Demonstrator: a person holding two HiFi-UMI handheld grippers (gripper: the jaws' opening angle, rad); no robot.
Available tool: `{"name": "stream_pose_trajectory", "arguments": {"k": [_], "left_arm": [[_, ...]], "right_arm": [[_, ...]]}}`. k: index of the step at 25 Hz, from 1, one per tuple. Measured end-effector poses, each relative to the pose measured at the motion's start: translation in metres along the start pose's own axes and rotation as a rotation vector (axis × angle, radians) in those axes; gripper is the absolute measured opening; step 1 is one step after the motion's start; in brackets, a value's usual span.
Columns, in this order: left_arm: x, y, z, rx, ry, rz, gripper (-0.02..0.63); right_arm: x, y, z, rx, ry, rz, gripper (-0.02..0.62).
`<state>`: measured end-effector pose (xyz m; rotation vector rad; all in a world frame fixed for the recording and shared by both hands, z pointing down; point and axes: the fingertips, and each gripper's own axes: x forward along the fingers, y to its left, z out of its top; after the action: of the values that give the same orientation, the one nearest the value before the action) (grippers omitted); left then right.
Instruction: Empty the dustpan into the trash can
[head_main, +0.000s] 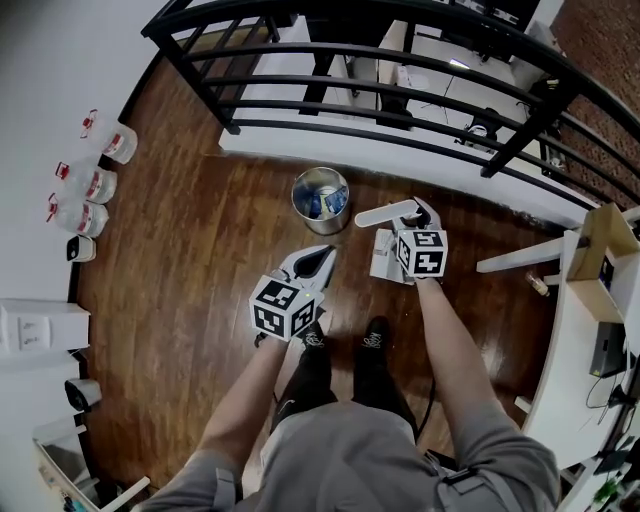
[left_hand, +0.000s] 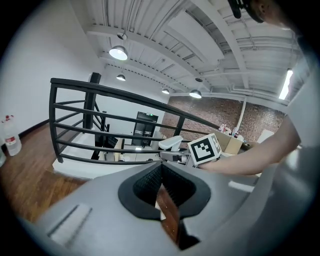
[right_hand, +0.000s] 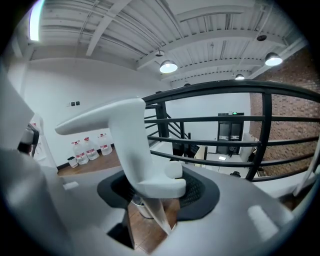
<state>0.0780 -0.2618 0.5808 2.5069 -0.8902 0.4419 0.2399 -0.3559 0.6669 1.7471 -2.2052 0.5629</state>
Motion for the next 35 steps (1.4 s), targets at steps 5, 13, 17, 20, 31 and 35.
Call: {"name": "stream_pose_trajectory", "arguments": {"k": [5,13,17,20,31,35], "left_arm": [[-0.013,0.011,-0.003,-0.02,-0.003,0.012,0.0],[-0.026,0.025,-0.014,-0.047,0.008,0.027,0.0],[-0.03,0.026,-0.015,-0.047,0.016,0.005,0.0],[-0.036,0.033,-0.015,-0.053,0.015,0.01,0.0],[-0.051,0.051,-0.01,-0.06,0.0,0.001,0.0],[-0.053,0.05,-0.003,-0.049,-0.006,-0.015,0.0]], "right_arm": [[0.014,0.021,-0.004,0.005,0.029,0.035,0.2],[0.033,0.049,-0.012,0.005,0.074,0.077,0.201],[0.041,0.06,-0.015,0.008,0.086,0.098,0.201],[0.046,0.07,-0.018,0.018,0.087,0.119,0.201],[0.039,0.08,-0.023,0.037,0.138,0.126,0.241],[0.02,0.083,-0.021,0.026,0.139,0.129,0.25]]}}
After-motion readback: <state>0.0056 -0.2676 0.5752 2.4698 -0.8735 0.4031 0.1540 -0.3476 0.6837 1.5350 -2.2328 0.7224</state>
